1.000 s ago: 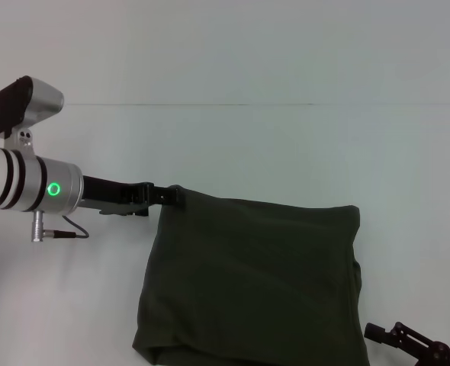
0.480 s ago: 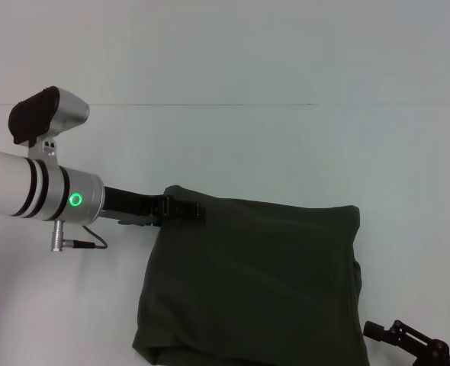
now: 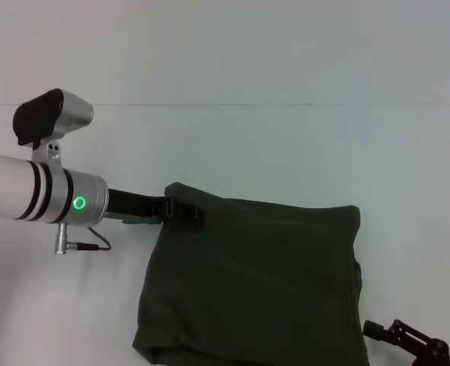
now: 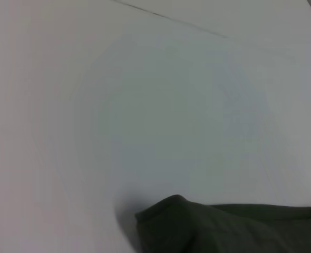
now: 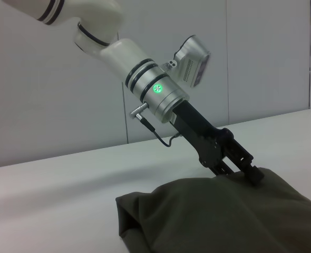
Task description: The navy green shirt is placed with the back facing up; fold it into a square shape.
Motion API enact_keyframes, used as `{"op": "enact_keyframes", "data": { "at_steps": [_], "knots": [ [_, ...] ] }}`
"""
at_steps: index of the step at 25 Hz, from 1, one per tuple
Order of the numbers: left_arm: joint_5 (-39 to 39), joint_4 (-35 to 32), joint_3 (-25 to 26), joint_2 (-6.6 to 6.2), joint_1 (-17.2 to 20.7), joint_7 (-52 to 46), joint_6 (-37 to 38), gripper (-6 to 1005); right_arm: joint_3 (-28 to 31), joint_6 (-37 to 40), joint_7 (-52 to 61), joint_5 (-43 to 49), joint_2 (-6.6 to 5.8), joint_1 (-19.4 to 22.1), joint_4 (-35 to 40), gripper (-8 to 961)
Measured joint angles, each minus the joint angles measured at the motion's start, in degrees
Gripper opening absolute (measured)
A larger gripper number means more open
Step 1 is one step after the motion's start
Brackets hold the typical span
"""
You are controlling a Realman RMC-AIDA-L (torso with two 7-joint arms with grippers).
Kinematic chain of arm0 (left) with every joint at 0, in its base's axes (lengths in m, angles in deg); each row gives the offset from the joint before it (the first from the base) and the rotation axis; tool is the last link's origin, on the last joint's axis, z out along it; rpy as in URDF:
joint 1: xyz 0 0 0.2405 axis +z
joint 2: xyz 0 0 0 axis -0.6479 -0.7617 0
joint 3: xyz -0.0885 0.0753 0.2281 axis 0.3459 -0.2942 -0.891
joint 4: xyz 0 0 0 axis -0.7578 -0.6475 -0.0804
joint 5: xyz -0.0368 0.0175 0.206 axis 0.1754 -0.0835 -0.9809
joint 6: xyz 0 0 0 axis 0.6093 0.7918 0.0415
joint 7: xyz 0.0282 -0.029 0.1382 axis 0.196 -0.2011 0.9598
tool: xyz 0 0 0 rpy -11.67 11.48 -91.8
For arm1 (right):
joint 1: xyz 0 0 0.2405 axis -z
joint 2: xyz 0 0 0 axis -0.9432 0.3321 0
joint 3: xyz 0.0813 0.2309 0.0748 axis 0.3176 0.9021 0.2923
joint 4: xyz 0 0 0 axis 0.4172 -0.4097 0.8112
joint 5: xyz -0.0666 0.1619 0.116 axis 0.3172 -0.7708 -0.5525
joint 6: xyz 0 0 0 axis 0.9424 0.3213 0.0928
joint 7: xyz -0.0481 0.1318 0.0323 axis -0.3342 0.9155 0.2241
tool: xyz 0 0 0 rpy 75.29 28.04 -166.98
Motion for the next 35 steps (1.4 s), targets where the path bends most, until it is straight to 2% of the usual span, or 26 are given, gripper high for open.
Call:
{"op": "enact_keyframes", "data": {
  "at_steps": [7, 18, 21, 29, 35],
  "knots": [
    [0.3, -0.14, 0.4, 0.21, 0.07, 1.45, 0.24, 686, 0.0, 0.04, 0.03, 0.0, 0.0, 0.01, 0.0, 881],
    [3.46, -0.29, 0.57, 0.2, 0.93, 2.78, 0.58, 269, 0.0, 0.28, 0.03, 0.0, 0.0, 0.02, 0.0, 880],
    [4.61, -0.39, 0.64, 0.07, 1.55, 2.92, 0.43, 63, 0.08, 0.29, 0.04, 0.0, 0.0, 0.0, 0.0, 879],
    [9.55, -0.63, 2.15, -0.51, 5.18, 3.01, -0.91, 79, 0.3, 0.36, 0.03, 0.0, 0.0, -0.46, 0.0, 876],
    [12.48, -0.74, 9.51, -0.42, 9.22, 4.77, -1.35, 91, 0.4, 0.37, 0.03, 0.0, 0.0, -0.52, 0.0, 876]
  ]
}}
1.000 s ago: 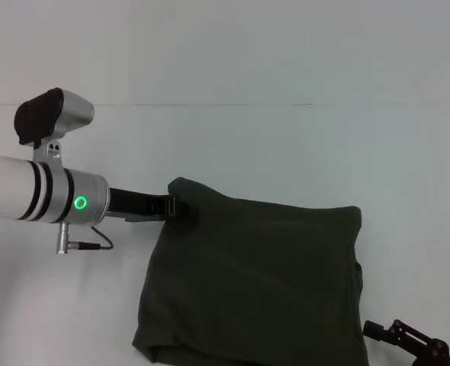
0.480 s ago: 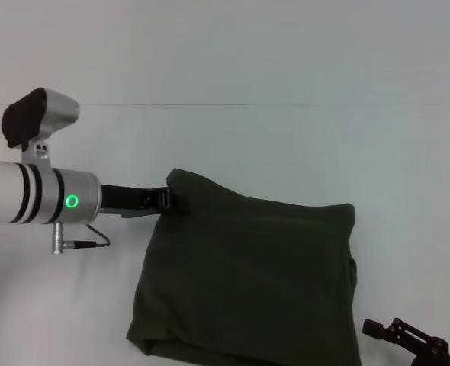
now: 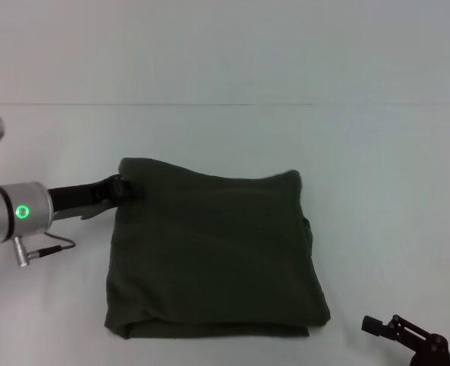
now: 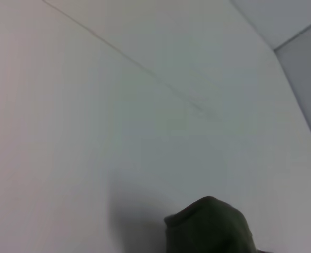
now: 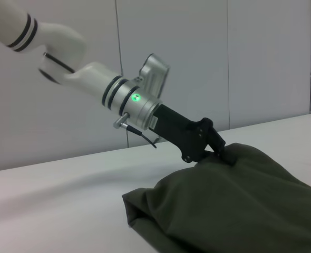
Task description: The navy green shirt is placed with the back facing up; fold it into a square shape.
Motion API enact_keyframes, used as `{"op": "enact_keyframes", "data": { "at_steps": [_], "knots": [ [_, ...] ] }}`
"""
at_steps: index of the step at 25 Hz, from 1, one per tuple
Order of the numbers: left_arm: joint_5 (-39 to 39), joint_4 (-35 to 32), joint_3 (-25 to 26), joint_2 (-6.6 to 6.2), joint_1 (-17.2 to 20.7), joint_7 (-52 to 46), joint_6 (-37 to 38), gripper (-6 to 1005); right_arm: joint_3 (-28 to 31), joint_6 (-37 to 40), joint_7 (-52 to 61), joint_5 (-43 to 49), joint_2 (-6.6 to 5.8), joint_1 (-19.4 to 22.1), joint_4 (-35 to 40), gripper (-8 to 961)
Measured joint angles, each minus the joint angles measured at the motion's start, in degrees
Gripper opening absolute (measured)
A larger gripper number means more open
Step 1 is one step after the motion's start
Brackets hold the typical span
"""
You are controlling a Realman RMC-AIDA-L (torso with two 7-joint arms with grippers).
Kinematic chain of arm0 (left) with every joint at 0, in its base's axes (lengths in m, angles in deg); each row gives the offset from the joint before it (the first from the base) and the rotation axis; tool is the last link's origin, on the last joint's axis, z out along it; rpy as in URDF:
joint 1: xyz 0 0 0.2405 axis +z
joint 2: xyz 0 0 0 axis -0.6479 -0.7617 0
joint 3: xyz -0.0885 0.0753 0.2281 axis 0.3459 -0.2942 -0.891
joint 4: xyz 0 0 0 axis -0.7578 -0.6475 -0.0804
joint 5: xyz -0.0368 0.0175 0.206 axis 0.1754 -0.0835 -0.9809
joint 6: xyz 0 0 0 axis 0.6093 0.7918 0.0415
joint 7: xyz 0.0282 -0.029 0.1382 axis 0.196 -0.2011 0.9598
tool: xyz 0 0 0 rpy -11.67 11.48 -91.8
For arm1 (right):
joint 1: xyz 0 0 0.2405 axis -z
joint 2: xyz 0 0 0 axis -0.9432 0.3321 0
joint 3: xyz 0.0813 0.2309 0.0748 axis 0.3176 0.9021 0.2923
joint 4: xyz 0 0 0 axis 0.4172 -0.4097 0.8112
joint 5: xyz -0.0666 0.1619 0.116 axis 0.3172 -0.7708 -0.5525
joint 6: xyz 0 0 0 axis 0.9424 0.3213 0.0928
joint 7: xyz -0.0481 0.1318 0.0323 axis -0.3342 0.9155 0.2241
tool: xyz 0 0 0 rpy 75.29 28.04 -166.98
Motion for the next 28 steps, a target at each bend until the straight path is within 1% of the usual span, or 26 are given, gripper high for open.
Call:
{"op": "enact_keyframes", "data": {
  "at_steps": [3, 8, 12, 15, 18, 21, 23, 25, 26, 28],
  "knots": [
    [0.28, 0.0, 0.74, 0.18, 0.54, 0.41, 0.26, 98, 0.02, 0.0, 0.0, 0.0, 0.05, -0.04, 0.0, 876],
    [0.35, 0.0, 0.57, 0.37, 0.51, 1.88, 0.84, 108, -0.04, 0.07, 0.0, 0.0, 0.08, -0.08, -0.01, 876],
    [1.16, -0.21, 0.68, 0.72, 0.62, 6.08, 2.9, 116, 0.03, 0.08, 0.01, -0.02, 0.09, -0.08, -0.08, 876],
    [3.04, -1.76, 0.76, 0.72, 1.77, 11.91, 5.64, 122, 0.15, 0.08, 0.07, -0.29, 0.09, -0.14, -0.12, 876],
    [6.51, -5.62, 0.81, 1.01, 4.44, 18.09, 9.63, 235, 0.7, 0.09, 0.08, -0.42, 0.09, -0.65, -0.36, 876],
    [10.03, -10.87, 0.91, 1.64, 7.76, 23.42, 13.39, 349, 1.74, 0.39, 0.09, -0.59, 0.17, -1.44, -0.57, 876],
    [11.12, -14.65, 0.96, 1.91, 10.11, 27.75, 16.11, 393, 2.9, 0.79, 0.09, -0.67, 0.24, -2.22, -0.65, 876],
    [11.28, -16.98, 0.95, 1.94, 11.71, 32.95, 20.11, 438, 4.6, 1.08, 0.09, -0.7, 0.32, -3.41, -0.81, 876],
    [11.28, -18.13, 0.92, 1.95, 12.74, 36.65, 23.42, 460, 5.37, 1.17, 0.09, -0.7, 0.34, -4.09, -0.98, 876],
    [11.31, -20.17, 1.12, 2.33, 14.74, 42.26, 29.06, 504, 6.45, 1.18, 0.13, -0.71, 0.27, -5.39, -1.3, 877]
  ]
}}
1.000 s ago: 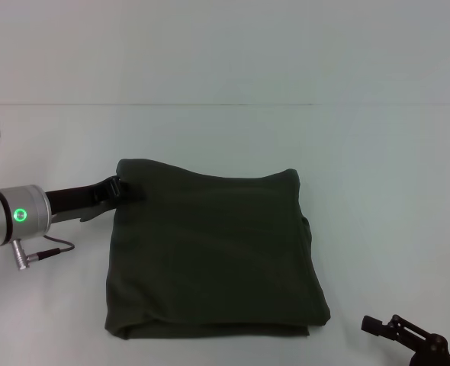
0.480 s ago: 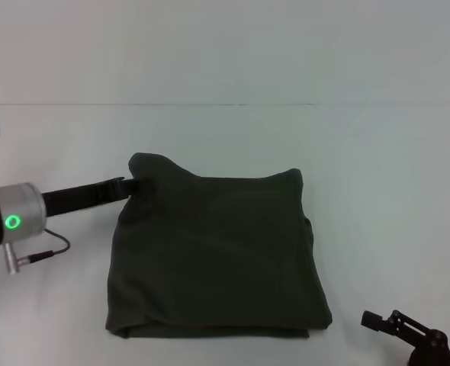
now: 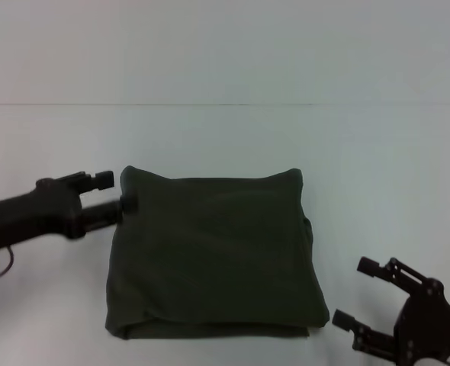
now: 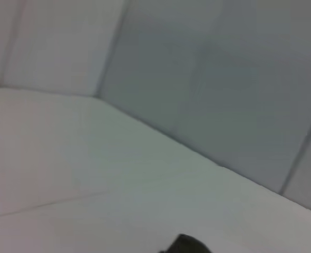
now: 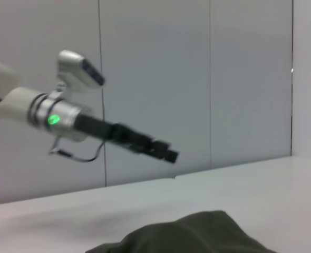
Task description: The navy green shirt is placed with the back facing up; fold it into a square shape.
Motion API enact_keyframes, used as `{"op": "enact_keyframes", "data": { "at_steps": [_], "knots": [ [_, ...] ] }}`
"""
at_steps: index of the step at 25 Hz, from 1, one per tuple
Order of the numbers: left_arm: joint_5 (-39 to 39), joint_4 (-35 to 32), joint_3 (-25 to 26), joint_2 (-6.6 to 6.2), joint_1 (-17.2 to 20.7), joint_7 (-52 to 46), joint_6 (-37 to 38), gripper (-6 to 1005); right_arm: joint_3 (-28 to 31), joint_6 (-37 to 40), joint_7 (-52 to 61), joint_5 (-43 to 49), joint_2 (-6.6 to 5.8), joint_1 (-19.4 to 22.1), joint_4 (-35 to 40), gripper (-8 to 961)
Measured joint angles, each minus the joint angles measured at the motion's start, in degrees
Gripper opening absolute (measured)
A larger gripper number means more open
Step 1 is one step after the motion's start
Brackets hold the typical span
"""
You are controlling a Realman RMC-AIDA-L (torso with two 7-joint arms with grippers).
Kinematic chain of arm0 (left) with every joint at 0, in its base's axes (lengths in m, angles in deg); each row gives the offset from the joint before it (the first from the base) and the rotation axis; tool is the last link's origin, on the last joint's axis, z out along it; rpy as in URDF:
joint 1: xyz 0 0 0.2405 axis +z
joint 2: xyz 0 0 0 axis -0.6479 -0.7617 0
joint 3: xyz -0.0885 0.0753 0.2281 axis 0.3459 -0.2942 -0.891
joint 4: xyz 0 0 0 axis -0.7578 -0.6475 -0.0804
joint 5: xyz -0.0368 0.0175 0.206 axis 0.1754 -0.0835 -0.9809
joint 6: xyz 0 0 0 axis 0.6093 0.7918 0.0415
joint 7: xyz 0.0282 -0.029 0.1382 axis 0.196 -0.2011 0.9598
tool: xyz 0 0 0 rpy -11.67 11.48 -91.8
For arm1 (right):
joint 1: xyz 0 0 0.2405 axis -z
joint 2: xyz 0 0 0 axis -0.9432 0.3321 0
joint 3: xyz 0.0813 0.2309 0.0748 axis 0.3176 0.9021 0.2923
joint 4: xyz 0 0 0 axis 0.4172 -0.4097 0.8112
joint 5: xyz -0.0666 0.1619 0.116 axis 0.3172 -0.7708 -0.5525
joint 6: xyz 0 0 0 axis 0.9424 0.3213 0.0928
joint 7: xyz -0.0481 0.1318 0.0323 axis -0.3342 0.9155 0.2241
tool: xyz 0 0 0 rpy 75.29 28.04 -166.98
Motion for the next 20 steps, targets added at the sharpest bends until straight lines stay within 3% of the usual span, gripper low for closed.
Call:
{"op": "enact_keyframes", "data": {
  "at_steps": [4, 8, 16, 20],
  "knots": [
    [-0.38, -2.74, 0.47, 1.79, 4.62, 10.12, 6.45, 593, 1.22, -0.38, 0.17, 0.0, -0.09, -1.97, 0.15, 877],
    [-0.64, -3.05, 0.66, 3.25, 9.16, 19.41, 10.2, 758, 1.42, -0.95, -0.2, 0.01, -0.06, -2.73, 0.26, 877],
    [-2.25, 4.06, 1.06, 3.14, 13.69, 30.52, 11.32, 942, 0.92, -4.44, -2.12, 0.44, 0.07, -1.32, -1.07, 877],
    [-2.75, 7.37, 2.07, 2.92, 13.35, 32.46, 10.65, 941, 0.87, -6.33, -3.02, 0.45, 0.08, -1.05, -1.95, 877]
  ]
}}
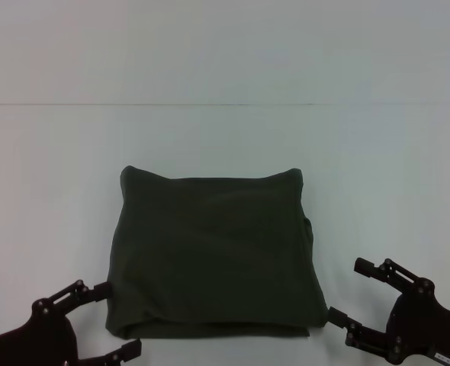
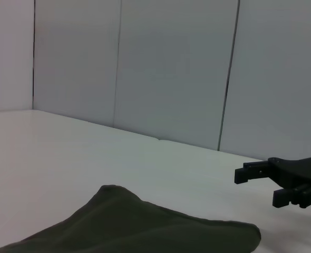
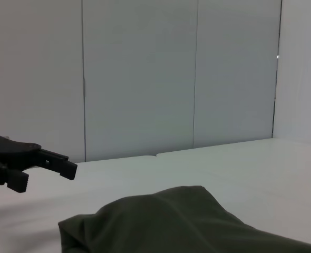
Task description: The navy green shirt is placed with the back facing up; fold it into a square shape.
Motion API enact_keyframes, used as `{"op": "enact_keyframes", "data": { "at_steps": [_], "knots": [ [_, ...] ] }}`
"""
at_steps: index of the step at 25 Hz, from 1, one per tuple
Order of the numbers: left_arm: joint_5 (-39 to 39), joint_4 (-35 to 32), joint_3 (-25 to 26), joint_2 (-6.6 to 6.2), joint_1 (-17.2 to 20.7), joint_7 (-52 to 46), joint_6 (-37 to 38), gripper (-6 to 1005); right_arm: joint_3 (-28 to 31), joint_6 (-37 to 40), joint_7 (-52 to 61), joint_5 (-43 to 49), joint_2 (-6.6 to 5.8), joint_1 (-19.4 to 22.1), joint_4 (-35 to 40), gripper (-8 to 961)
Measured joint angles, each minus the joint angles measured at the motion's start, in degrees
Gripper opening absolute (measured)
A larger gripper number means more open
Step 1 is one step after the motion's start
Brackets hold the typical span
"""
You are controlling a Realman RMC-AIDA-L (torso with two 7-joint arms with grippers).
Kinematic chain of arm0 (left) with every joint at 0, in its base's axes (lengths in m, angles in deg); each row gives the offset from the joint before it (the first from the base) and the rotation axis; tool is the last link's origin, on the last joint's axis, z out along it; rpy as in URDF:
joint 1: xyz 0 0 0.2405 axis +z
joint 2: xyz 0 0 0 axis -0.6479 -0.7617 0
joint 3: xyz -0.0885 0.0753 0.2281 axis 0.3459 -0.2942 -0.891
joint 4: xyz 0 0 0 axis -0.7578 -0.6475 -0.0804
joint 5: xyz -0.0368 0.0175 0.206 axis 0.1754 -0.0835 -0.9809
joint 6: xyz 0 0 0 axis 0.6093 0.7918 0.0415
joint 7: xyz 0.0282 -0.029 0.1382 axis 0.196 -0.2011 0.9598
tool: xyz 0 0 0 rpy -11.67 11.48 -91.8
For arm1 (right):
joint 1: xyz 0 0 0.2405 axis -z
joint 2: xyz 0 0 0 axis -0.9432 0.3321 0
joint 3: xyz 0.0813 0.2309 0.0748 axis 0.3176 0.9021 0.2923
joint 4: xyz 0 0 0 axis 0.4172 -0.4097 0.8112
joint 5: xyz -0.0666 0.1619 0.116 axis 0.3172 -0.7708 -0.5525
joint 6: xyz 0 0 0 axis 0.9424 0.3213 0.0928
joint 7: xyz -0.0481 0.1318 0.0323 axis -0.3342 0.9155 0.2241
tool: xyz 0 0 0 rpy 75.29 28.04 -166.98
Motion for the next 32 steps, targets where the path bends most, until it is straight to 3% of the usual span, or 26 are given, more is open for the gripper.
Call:
{"op": "enact_keyframes", "data": {
  "at_steps": [18, 32],
  "knots": [
    [0.0, 3.04, 4.06, -1.0, -0.51, -0.73, -2.27, 945, -0.68, -2.65, -0.02, 0.07, 0.08, -0.58, -1.23, 876],
    [0.11, 3.13, 4.12, -0.9, -0.49, -0.72, -1.57, 945, -0.69, -2.51, -0.02, 0.02, 0.0, -0.52, -1.76, 876]
  ]
}}
